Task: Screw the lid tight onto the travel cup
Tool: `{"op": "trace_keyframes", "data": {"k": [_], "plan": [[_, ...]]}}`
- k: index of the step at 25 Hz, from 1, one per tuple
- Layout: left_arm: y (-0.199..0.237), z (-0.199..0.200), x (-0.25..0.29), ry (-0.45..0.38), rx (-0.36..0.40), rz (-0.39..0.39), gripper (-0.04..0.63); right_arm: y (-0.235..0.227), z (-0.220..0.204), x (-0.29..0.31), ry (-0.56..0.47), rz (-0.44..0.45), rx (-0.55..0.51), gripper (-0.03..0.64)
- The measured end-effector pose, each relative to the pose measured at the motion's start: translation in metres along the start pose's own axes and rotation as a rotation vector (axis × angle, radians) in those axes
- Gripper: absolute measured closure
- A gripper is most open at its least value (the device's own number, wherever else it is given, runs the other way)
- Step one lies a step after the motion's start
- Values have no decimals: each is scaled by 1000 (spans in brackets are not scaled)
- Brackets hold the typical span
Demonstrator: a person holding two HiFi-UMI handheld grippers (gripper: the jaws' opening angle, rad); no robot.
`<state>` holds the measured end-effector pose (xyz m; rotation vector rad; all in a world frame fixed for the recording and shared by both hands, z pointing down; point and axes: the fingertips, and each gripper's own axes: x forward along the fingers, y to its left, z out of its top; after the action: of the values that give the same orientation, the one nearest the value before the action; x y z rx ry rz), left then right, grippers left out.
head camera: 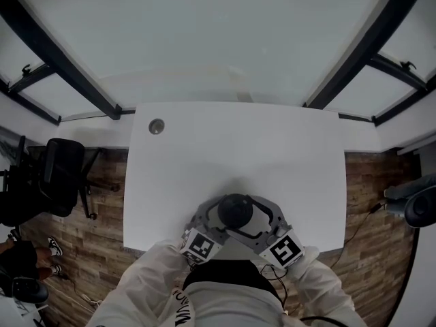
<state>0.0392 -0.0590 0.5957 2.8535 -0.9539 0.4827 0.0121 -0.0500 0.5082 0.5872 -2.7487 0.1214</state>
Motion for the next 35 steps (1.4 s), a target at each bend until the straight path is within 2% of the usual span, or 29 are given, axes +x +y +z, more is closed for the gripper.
{"op": "trace_keyframes", "data": {"k": [5,9,11,14,16,19,22,27,32,35], "plan": [[2,-3,1,-7,-42,119,216,-1,4,0,-67,-204,65,225],[1,0,2,-19,-54,174,216,-2,7,-3,-103,-338,111,225],[2,-1,2,-18,-57,179,216,-2,8,-3,-115,-371,127,225],[2,3,2,-20,-51,166,216,-3,9,-3,-122,-371,152,225],[1,2,2,-17,-54,151,216,-3,8,-3,-130,-337,194,225],[0,3,3,-18,-52,100,216,-5,11,-6,-151,-233,211,225],[2,5,4,-26,-32,27,216,-8,13,-8,-124,-94,148,225],[3,0,1,1,4,-129,216,-6,2,-9,28,160,-12,224],[1,4,3,27,56,-242,215,-5,-2,-5,96,332,-80,224],[1,2,4,28,73,-277,215,-2,-3,2,107,395,-112,225]]}}
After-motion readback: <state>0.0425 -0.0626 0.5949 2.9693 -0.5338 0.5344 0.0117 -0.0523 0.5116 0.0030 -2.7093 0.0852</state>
